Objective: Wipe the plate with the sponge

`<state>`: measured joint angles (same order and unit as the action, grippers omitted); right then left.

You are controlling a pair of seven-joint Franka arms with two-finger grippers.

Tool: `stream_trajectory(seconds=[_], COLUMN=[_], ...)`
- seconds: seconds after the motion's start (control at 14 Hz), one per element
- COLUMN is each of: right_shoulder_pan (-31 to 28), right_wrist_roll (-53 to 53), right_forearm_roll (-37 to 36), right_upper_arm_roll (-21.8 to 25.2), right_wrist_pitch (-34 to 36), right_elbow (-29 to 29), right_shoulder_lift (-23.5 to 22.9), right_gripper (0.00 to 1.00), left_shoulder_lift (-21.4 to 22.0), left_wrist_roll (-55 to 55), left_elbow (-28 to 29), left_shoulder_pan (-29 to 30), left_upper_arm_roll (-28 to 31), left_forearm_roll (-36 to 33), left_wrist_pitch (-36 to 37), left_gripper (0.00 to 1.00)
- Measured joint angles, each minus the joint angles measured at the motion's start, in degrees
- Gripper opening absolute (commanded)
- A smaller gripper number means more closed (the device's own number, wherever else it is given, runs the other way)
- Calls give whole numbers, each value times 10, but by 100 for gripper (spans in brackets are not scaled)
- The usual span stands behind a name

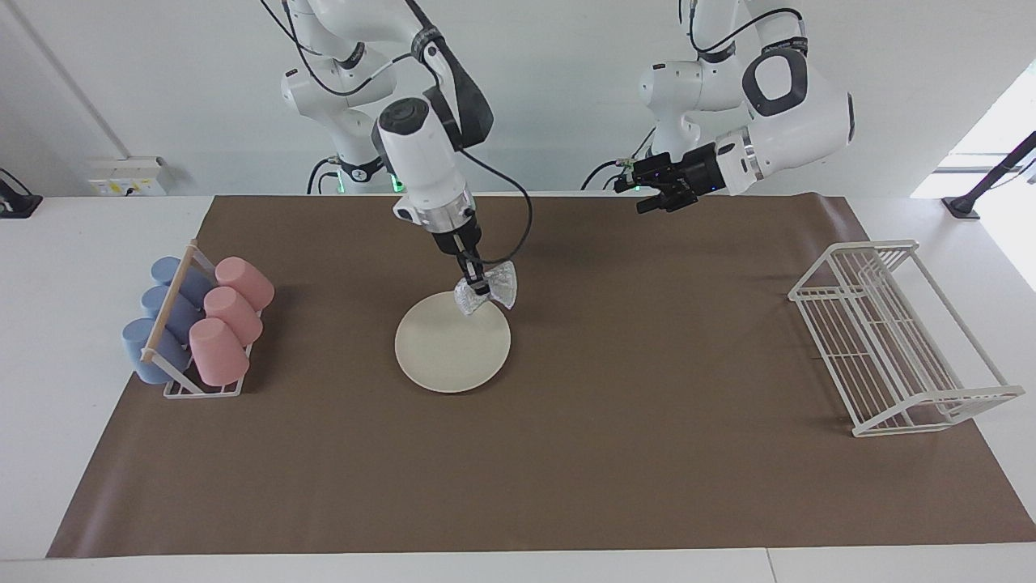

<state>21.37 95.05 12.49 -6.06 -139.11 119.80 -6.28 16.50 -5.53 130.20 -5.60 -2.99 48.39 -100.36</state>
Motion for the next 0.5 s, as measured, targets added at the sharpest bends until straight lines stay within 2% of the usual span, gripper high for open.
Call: stream_trajectory(seconds=[0.21,0.5], right_shoulder_pan=[0,-1], right_wrist_roll=[-14,-75], right_forearm_roll=[0,0], right_upper_arm_roll=[-1,-1], right_wrist_pitch=[-20,-57], right_elbow=[14,42], right_shoulder_lift=[-15,-42], right_gripper=[0,0], left_shoulder_lift=[-5,-9], left_wrist_roll=[5,5], left_elbow=[-13,-19], left_shoulder_pan=[13,24], left_upper_arm_roll=[1,1], left_forearm_roll=[-127,-258], left_wrist_pitch=[-1,-24], left_gripper=[100,100])
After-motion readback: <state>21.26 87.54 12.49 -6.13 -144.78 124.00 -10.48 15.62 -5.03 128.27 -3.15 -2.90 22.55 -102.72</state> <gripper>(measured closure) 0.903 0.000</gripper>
